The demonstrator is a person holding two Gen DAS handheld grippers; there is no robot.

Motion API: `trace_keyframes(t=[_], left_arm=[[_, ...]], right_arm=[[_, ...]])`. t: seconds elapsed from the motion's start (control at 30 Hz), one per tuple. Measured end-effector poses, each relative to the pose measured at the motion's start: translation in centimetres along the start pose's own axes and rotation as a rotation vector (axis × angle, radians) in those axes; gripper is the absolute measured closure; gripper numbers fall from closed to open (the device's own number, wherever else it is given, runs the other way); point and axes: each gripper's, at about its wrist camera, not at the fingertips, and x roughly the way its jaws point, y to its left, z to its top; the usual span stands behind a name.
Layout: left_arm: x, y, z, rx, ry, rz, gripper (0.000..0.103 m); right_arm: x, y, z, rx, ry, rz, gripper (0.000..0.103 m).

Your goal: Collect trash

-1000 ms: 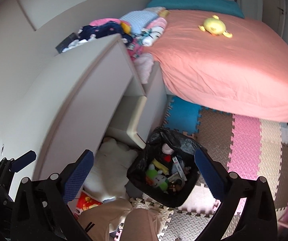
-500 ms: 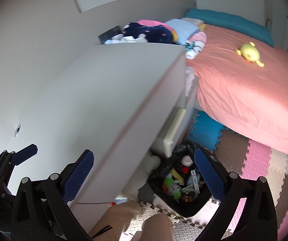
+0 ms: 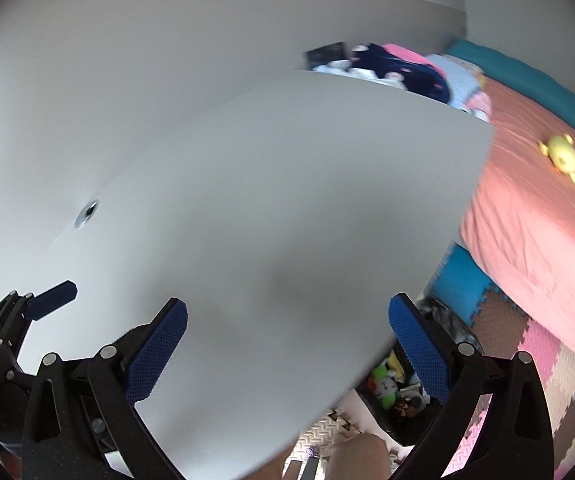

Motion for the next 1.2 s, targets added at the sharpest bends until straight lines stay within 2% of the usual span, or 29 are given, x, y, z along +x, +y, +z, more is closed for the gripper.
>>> trace_keyframes(t=[0.37, 0.57, 0.7, 0.9, 1.2], left_arm=[[-1.1, 11.0, -4.7, -0.164, 0.019, 0.133, 0.006], [-0.6, 15.4, -6.9, -0.255, 0.02, 0.147, 0.006], [0.0, 16.9, -7.7, -0.273, 0.026, 0.147, 0.006], [1.1, 17.9, -8.2, -0.291, 0.039, 0.135, 0.006], [1.6, 18.8, -8.4, -0.302, 0.042, 0.144, 0.006]], right_arm=[[3.9, 8.5, -1.4, -0.113, 0.05, 0.052, 0.003], [5.7, 12.5, -2.6, -0.174, 0.068, 0.052, 0.003], [6.5, 14.4, -2.9, -0.211, 0.06, 0.018, 0.003], [7.9, 15.0, -2.9, -0.225, 0.045, -0.032, 0.003], [9.6, 15.2, -3.7, -0.23, 0.055, -0.041, 0.003]])
